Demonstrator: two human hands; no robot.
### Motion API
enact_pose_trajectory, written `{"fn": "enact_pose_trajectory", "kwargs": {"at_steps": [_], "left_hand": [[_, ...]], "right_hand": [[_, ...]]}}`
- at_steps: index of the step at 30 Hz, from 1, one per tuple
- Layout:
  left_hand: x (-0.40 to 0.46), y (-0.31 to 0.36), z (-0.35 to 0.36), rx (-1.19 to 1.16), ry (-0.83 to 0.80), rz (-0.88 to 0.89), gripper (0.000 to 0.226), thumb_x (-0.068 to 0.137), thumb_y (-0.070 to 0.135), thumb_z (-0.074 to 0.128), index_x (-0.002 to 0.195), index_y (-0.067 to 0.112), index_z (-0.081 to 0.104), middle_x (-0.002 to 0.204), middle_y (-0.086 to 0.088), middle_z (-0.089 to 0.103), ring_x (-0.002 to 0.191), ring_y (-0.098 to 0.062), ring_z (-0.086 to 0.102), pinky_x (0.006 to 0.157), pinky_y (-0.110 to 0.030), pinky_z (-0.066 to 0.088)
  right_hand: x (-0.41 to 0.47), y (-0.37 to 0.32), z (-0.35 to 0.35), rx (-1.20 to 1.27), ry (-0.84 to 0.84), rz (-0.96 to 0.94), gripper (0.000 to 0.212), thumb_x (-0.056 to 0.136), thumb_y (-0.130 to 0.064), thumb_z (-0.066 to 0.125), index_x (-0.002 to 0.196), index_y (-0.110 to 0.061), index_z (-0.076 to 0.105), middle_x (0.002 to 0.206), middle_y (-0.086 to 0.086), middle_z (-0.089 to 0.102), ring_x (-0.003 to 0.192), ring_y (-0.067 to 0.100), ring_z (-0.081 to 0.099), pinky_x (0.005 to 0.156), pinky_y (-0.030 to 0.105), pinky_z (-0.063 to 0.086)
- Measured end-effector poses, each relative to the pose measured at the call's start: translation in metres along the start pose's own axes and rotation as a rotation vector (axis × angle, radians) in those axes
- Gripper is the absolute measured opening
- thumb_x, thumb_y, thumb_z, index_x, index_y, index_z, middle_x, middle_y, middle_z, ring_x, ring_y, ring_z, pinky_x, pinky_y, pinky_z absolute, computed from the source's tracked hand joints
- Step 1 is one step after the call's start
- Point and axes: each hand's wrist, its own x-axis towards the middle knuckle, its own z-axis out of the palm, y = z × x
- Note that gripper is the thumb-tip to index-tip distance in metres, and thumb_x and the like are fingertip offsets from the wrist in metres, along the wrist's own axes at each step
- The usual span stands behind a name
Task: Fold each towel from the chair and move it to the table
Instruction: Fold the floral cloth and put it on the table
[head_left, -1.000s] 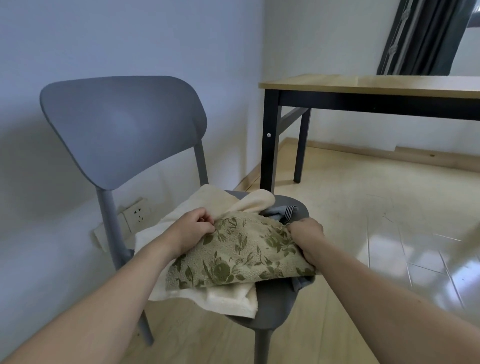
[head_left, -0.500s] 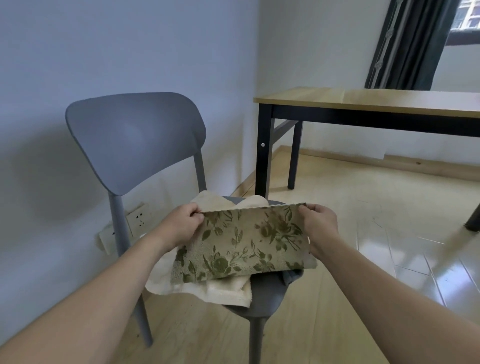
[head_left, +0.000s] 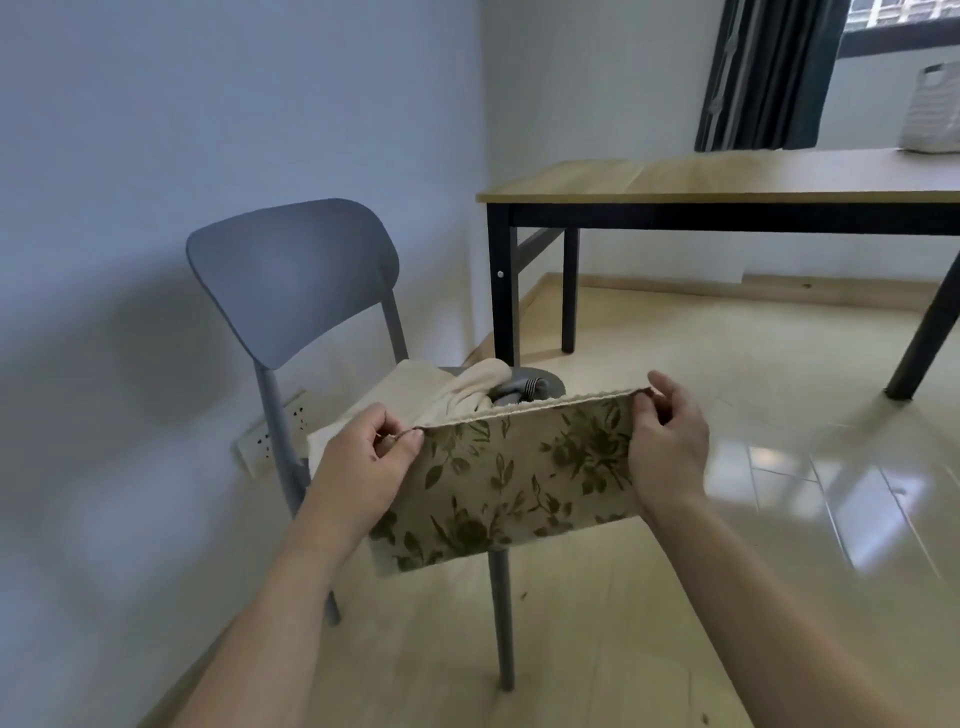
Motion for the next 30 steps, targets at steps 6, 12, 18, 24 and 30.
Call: {"fn": "enact_pose_trajectory", "kwargs": {"at_steps": [6, 12, 18, 24, 30], "left_hand": [[-0.013, -0.021, 0.011, -0.022, 0.005, -0.019, 0.020, 0.094, 0.023, 0.055, 0.077, 0.014, 0.050, 0.069, 0.000, 0.048, 0.065, -0.015, 0.045, 0.058, -0.027, 0.037], [-0.017, -0.025, 0.013, -0.005, -0.004, 0.003, 0.009, 0.093, 0.020, 0.058, 0.091, 0.028, 0.052, 0.082, 0.007, 0.053, 0.071, -0.011, 0.049, 0.059, -0.021, 0.036], [-0.020, -0.023, 0.009, -0.017, -0.102, 0.112, 0.022, 0.095, 0.031, 0.053, 0.079, 0.018, 0.061, 0.072, 0.009, 0.053, 0.067, -0.006, 0.047, 0.061, -0.021, 0.036], [-0.024, -0.011, 0.009, -0.345, -0.173, 0.006, 0.066, 0.080, 0.051, 0.063, 0.074, -0.013, 0.049, 0.063, -0.010, 0.044, 0.057, -0.022, 0.039, 0.054, -0.027, 0.034], [-0.034, 0.001, 0.005, -1.147, -0.449, -0.178, 0.058, 0.062, 0.028, 0.083, 0.100, -0.008, 0.057, 0.116, -0.012, 0.062, 0.103, -0.035, 0.057, 0.094, -0.054, 0.047]], "right_hand": [[-0.007, 0.011, -0.007, -0.229, -0.086, -0.105, 0.017, 0.099, -0.018, 0.045, 0.106, -0.015, 0.060, 0.108, 0.002, 0.057, 0.104, 0.017, 0.052, 0.090, 0.027, 0.040], [-0.005, 0.012, -0.011, -0.216, -0.139, -0.066, 0.013, 0.101, -0.020, 0.040, 0.101, -0.019, 0.053, 0.096, -0.004, 0.054, 0.094, 0.014, 0.050, 0.080, 0.027, 0.037], [-0.002, 0.011, -0.013, -0.191, -0.088, -0.018, 0.019, 0.103, -0.020, 0.030, 0.113, -0.014, 0.046, 0.087, -0.010, 0.046, 0.092, 0.015, 0.046, 0.079, 0.028, 0.033], [0.006, 0.027, -0.017, -0.333, -0.122, 0.134, 0.027, 0.102, -0.021, 0.028, 0.121, -0.008, 0.043, 0.099, 0.002, 0.049, 0.093, 0.021, 0.046, 0.080, 0.034, 0.034], [0.004, 0.038, -0.010, -0.325, -0.287, 0.274, 0.018, 0.096, -0.019, 0.048, 0.104, -0.010, 0.061, 0.098, 0.007, 0.063, 0.092, 0.025, 0.057, 0.081, 0.034, 0.046]]}}
